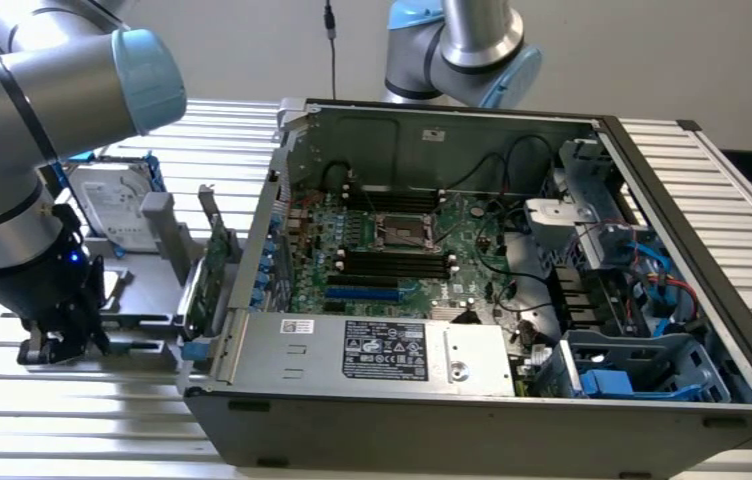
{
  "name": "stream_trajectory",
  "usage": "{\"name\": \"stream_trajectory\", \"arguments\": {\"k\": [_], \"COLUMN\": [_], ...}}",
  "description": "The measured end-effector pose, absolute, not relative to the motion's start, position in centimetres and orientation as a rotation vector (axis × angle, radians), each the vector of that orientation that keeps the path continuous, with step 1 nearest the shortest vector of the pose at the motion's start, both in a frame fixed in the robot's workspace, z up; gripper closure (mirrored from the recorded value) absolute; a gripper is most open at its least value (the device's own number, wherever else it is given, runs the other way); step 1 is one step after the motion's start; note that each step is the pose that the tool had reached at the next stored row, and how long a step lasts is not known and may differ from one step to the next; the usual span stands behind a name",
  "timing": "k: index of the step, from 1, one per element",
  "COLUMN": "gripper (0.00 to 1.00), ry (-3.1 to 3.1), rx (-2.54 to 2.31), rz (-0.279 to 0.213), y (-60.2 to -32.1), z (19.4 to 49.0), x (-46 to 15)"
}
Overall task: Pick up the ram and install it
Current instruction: 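Pick up the ram and move it above insertion slot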
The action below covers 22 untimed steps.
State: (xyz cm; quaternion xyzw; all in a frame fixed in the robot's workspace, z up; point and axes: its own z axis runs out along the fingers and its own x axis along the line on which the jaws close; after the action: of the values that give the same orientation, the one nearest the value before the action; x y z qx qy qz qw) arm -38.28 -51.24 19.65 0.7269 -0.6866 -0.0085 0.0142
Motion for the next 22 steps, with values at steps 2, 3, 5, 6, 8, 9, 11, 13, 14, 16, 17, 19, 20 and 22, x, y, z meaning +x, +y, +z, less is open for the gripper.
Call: {"name": "stream_trajectory", "arguments": {"k": [2, 3, 5, 6, 8, 9, 11, 13, 14, 16, 17, 19, 20, 22], "gripper": [0.85, 0.85, 0.85, 0.85, 0.85, 0.85, 0.85, 0.85, 0.85, 0.85, 0.85, 0.85, 0.85, 0.85], "ry": [-2.138, -2.138, -2.138, -2.138, -2.138, -2.139, -2.143, -2.150, -2.154, -2.163, -2.167, -2.175, -2.178, -2.181], "rx": [2.263, 2.263, 2.263, 2.263, 2.263, 2.263, 2.259, 2.252, 2.248, 2.240, 2.236, 2.228, 2.225, 2.222], "rz": [-0.027, -0.027, -0.027, -0.027, -0.027, -0.027, -0.027, -0.027, -0.027, -0.028, -0.028, -0.028, -0.029, -0.030], "y": [-51.24, -51.24, -51.24, -51.24, -51.24, -51.23, -51.24, -51.24, -51.24, -51.24, -51.24, -51.24, -51.24, -51.24], "z": [19.65, 19.65, 19.65, 19.65, 19.65, 19.65, 19.65, 19.65, 19.65, 19.65, 19.65, 19.65, 19.65, 19.65], "x": [-38.28, -38.28, -38.27, -38.27, -38.27, -38.27, -38.27, -38.26, -38.25, -38.24, -38.23, -38.23, -38.23, -38.22]}}
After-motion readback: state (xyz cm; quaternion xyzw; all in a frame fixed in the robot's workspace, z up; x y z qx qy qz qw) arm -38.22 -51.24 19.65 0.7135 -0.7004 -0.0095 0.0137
